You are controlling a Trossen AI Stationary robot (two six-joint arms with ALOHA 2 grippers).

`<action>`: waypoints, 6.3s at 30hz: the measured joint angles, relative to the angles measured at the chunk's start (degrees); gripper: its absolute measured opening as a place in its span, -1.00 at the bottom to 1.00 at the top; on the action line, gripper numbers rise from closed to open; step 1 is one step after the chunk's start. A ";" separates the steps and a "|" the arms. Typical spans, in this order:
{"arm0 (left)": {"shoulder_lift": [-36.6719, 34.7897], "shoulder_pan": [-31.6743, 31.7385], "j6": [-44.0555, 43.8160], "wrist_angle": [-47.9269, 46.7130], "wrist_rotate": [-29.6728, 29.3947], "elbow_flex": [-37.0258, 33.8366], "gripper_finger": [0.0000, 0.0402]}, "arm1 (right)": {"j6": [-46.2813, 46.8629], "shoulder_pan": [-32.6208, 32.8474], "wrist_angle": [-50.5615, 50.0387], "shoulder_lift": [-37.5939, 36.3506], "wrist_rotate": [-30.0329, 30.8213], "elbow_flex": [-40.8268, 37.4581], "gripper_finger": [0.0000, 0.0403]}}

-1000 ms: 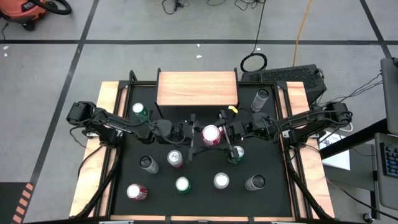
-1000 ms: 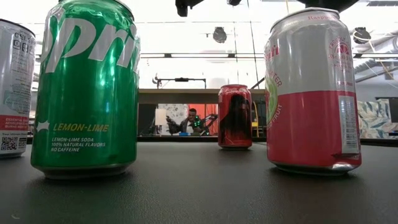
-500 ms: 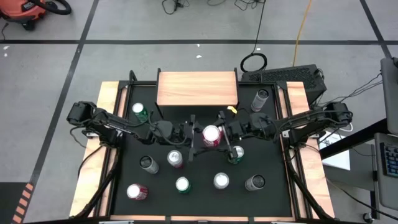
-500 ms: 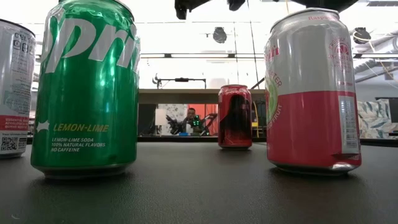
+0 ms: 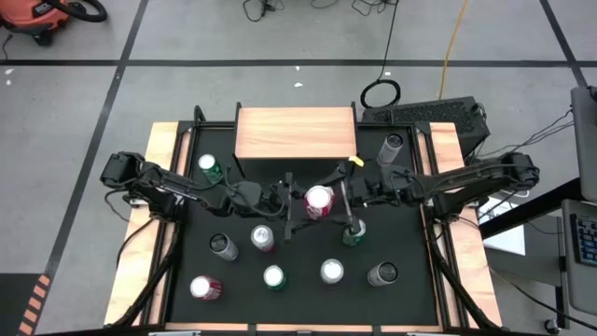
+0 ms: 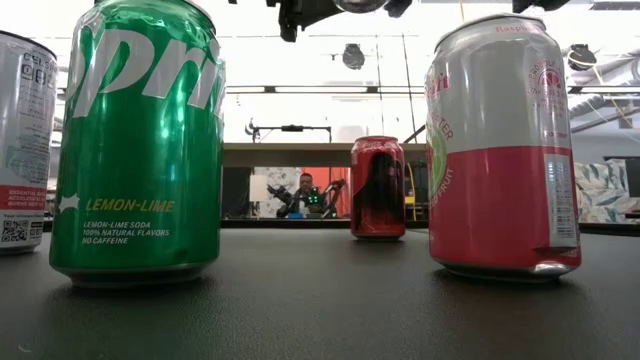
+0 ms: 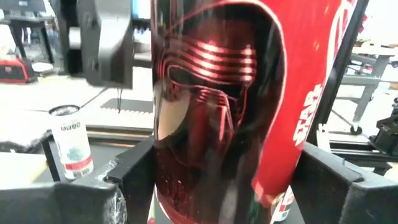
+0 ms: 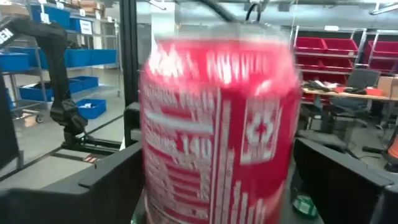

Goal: Place canned beverage on shelf
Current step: Put the top left red soda on the shelf

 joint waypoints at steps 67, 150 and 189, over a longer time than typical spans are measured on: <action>3.63 1.65 0.02 1.91 -10.27 0.04 0.44 | 1.70 -1.62 -25.79 -2.22 8.61 11.39 0.33; -6.34 -3.50 1.42 -19.55 -13.60 0.04 0.94 | -2.62 -7.61 -36.64 -7.70 2.74 11.35 0.35; -5.86 -4.90 -0.16 -21.71 -15.08 0.04 0.94 | 0.37 -4.00 -36.36 -2.97 2.57 11.31 0.35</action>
